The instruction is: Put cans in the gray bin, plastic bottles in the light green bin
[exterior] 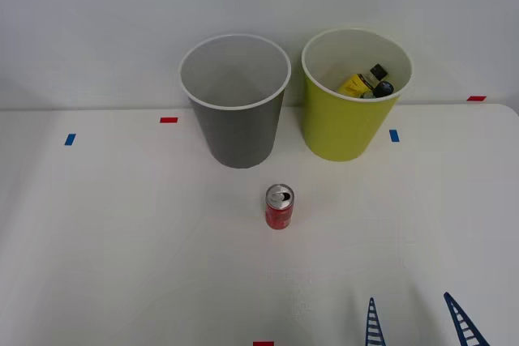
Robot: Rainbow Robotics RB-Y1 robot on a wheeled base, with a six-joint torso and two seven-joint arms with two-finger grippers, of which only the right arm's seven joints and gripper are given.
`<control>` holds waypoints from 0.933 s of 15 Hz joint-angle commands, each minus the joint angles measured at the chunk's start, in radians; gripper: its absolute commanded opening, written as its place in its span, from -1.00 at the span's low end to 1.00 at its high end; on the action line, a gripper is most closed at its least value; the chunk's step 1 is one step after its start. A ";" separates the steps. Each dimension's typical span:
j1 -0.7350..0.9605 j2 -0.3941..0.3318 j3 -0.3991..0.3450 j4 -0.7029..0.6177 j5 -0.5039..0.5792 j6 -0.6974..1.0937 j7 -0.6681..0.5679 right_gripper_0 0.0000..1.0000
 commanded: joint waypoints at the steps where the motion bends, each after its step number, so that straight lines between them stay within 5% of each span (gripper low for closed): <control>1: 0.000 0.000 0.000 0.000 0.000 0.000 0.000 1.00; 14: 0.000 0.000 0.000 0.000 0.000 0.000 0.000 1.00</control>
